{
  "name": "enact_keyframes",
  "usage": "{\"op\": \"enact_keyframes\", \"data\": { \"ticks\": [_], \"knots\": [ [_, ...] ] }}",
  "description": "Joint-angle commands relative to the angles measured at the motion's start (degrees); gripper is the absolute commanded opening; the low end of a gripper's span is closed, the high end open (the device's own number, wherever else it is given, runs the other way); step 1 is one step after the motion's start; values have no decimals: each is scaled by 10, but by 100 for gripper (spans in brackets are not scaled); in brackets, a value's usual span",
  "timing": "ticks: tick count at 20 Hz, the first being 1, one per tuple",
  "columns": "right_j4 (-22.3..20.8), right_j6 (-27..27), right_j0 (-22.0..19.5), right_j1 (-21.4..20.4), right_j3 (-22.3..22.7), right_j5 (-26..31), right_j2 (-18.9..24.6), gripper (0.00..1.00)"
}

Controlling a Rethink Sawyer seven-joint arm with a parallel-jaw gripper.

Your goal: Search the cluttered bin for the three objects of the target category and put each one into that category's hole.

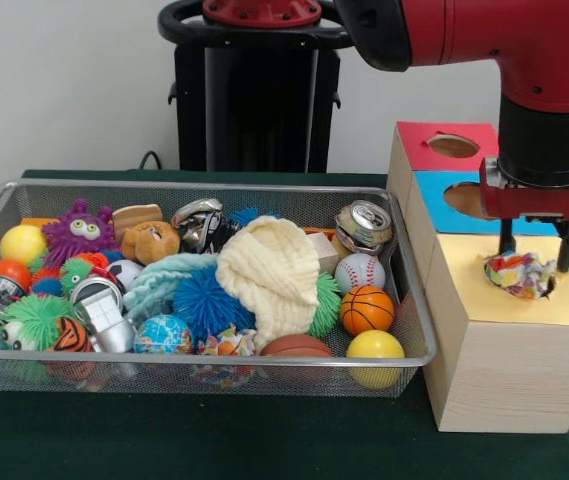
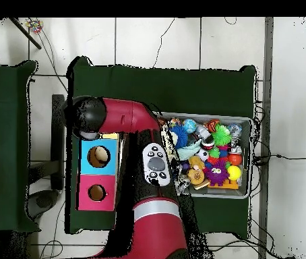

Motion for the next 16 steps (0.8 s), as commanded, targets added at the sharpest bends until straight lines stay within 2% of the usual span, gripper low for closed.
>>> {"op": "enact_keyframes", "data": {
  "ticks": [1,8,13,16],
  "knots": [
    [6,44,7,29,0,69,44,100],
    [7,32,3,14,14,79,49,100],
    [9,19,-6,1,33,63,57,100],
    [5,33,2,-12,24,98,41,100]
  ]
}}
